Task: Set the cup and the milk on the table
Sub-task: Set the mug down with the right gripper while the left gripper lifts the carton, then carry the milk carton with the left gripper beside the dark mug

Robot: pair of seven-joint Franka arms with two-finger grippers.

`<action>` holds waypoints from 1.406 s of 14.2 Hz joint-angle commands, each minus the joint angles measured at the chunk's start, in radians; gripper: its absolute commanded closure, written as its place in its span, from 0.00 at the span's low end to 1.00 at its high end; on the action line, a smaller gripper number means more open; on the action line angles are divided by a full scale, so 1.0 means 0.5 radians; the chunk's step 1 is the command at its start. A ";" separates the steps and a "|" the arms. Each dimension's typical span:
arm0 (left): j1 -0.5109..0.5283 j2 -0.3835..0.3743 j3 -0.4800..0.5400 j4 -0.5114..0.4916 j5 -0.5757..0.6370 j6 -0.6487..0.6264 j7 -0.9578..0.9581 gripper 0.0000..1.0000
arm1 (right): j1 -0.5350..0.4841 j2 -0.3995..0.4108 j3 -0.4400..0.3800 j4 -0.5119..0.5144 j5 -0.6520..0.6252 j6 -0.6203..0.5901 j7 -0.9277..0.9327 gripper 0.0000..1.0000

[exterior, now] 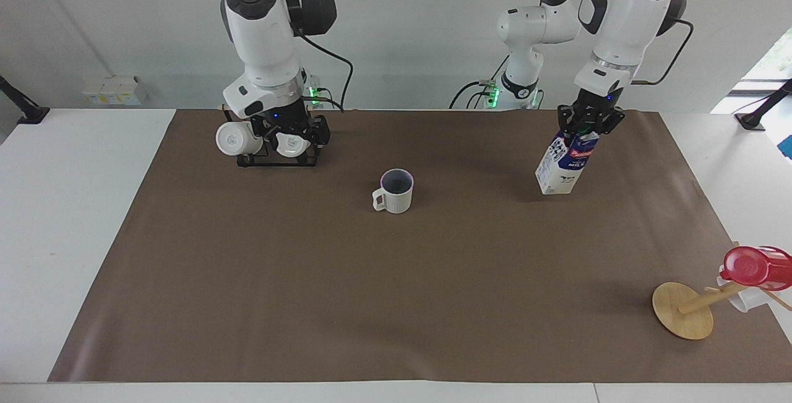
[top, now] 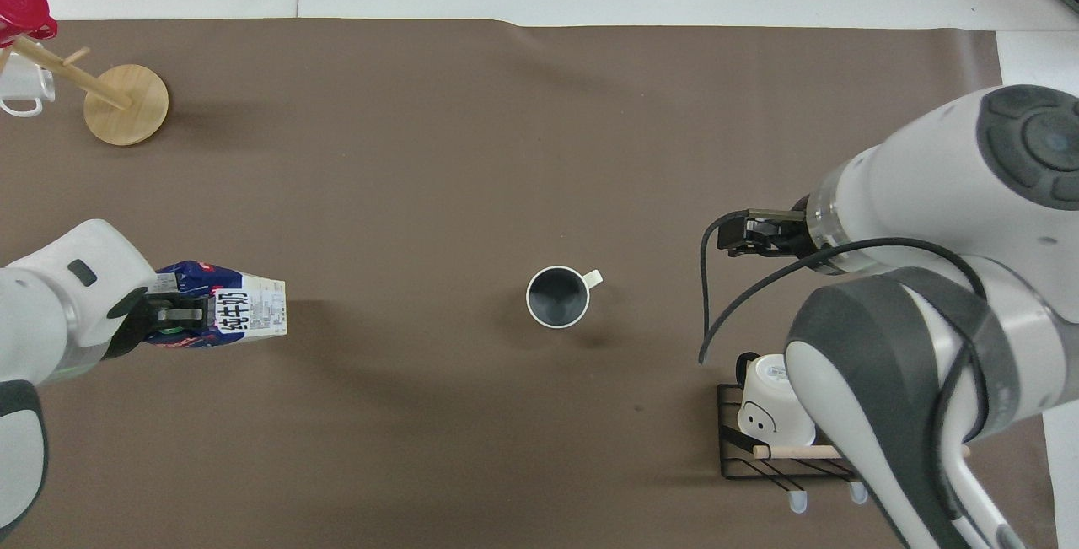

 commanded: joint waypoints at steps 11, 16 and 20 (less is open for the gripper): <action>-0.663 0.371 -0.132 0.493 0.040 -0.137 -1.033 0.58 | -0.537 -0.128 -0.002 -0.007 0.024 -0.126 -0.543 0.00; -0.786 0.564 -0.151 0.551 0.234 0.031 -1.192 0.58 | -0.525 -0.122 0.020 0.213 0.006 -0.236 -0.543 0.00; -0.878 0.650 -0.151 0.560 0.384 0.078 -1.400 0.58 | -0.522 -0.122 0.023 0.452 0.003 -0.503 -0.543 0.00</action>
